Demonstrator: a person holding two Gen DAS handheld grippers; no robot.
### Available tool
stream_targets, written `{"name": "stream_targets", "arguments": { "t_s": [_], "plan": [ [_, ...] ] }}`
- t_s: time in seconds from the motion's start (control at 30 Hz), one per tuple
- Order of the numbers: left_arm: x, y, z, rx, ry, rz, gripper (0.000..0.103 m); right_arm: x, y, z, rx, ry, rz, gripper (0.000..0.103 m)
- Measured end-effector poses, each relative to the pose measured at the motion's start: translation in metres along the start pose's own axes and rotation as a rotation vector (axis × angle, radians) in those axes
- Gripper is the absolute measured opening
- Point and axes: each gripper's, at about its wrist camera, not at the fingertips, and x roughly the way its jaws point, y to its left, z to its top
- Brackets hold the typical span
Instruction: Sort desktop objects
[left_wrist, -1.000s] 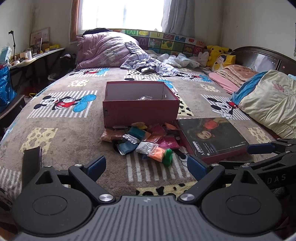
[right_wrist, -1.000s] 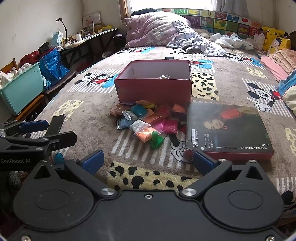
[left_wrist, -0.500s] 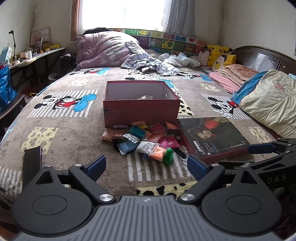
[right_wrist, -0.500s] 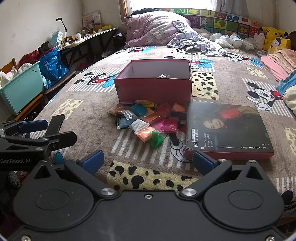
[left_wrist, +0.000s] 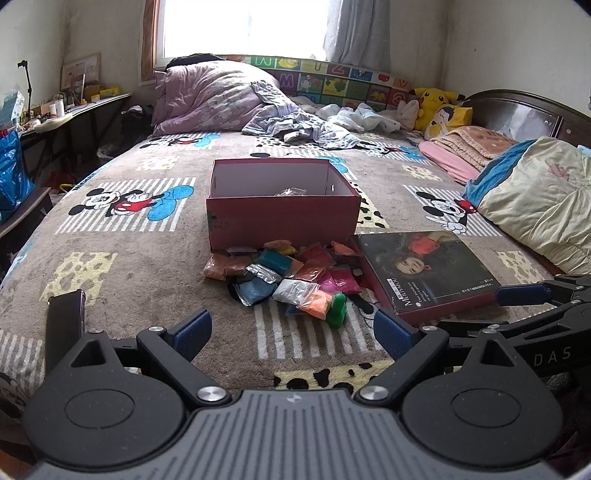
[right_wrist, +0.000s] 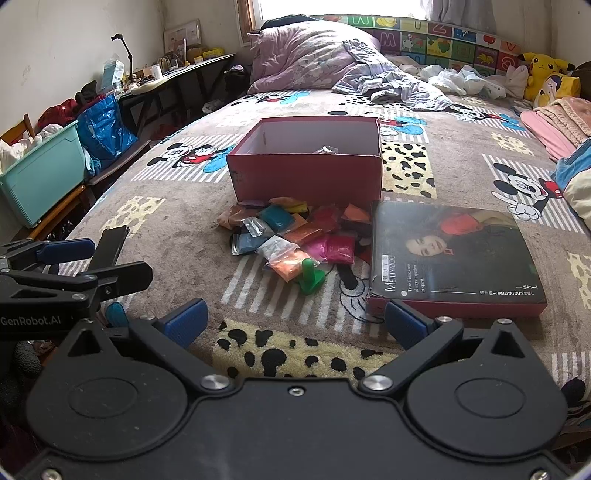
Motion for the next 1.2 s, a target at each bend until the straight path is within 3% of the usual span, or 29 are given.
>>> {"name": "stream_targets", "arguments": {
  "t_s": [0.23,0.4,0.7,0.8,1.07,1.2],
  "plan": [
    [0.002,0.001,0.001,0.003,0.008,-0.003,0.095,0.001,-0.001,0.000,-0.004,0.005,0.000,0.103],
    [0.009,0.007,0.011,0.000,0.042,-0.056,0.095,0.008,-0.001,0.004,-0.046,0.037,0.003,0.103],
    [0.018,0.010,0.029,0.099,0.066,-0.100,0.095,0.004,-0.009,0.028,-0.105,0.039,0.076,0.102],
    [0.028,0.018,0.034,0.106,0.103,-0.141,0.095,0.008,-0.007,0.034,-0.175,0.040,0.079,0.102],
    [0.059,0.027,0.045,0.199,0.106,-0.134,0.095,0.028,-0.012,0.055,-0.260,0.060,0.090,0.102],
    [0.085,0.032,0.052,0.239,0.167,-0.154,0.095,0.047,-0.014,0.064,-0.316,0.072,0.111,0.102]
  ]
}}
